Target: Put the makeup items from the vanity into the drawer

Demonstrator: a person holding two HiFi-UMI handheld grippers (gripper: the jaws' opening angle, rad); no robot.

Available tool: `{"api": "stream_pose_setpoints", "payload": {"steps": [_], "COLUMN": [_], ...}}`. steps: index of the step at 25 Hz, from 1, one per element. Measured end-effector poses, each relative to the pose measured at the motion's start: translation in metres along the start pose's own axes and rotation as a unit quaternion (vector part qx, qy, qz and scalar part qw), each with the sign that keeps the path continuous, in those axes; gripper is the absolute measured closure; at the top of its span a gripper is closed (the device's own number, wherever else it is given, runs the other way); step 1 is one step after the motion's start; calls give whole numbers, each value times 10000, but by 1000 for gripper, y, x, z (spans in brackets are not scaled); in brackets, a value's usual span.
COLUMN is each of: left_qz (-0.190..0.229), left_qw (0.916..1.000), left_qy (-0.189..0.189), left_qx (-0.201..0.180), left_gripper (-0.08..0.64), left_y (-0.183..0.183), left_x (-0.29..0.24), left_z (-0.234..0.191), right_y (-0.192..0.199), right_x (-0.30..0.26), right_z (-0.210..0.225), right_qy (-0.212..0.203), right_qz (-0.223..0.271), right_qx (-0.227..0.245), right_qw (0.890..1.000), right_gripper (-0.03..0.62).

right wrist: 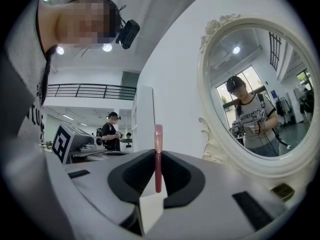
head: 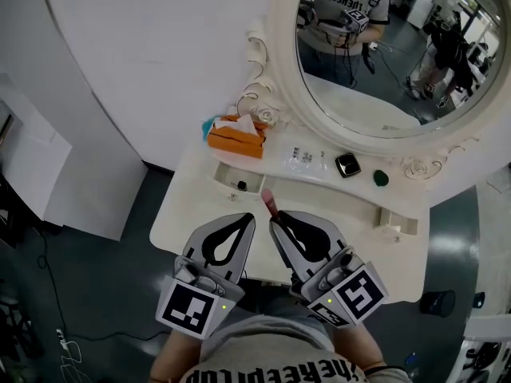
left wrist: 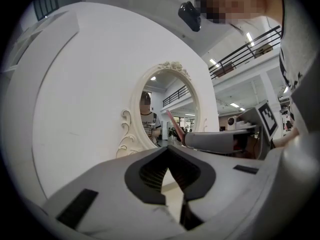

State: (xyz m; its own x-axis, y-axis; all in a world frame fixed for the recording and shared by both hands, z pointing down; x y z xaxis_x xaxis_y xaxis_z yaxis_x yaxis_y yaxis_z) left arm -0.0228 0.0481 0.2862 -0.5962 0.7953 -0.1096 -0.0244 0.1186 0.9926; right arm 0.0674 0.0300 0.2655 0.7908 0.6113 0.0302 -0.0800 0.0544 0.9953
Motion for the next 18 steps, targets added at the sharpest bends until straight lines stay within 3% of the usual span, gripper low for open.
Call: {"api": "stream_pose_setpoints", "payload": {"steps": [18], "left_qz": [-15], "left_qw": [9964], "left_qy": [-849], "left_qx": [60], "left_gripper": [545], "left_y": [3], "left_x": [-31], "left_z": [5], "right_y": [5], "right_x": [-8], "right_z": [45], "right_qy": [-772], "right_qz": [-59], "right_qx": [-124], "right_qw": [9969], "right_gripper": [532]}}
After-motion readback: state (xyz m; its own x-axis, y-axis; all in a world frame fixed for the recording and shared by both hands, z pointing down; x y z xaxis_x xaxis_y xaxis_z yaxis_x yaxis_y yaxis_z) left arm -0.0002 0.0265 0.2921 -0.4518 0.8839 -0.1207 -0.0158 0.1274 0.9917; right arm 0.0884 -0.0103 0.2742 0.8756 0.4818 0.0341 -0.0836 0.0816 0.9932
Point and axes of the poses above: the fingertips, and each gripper's own axes: x backward along the fingers, z to its right, y out of its underside, the point moved 4 cm from there along x, backward along the fingers, and after that the axes turned 3 degrees about y, right-handed, at the moved point
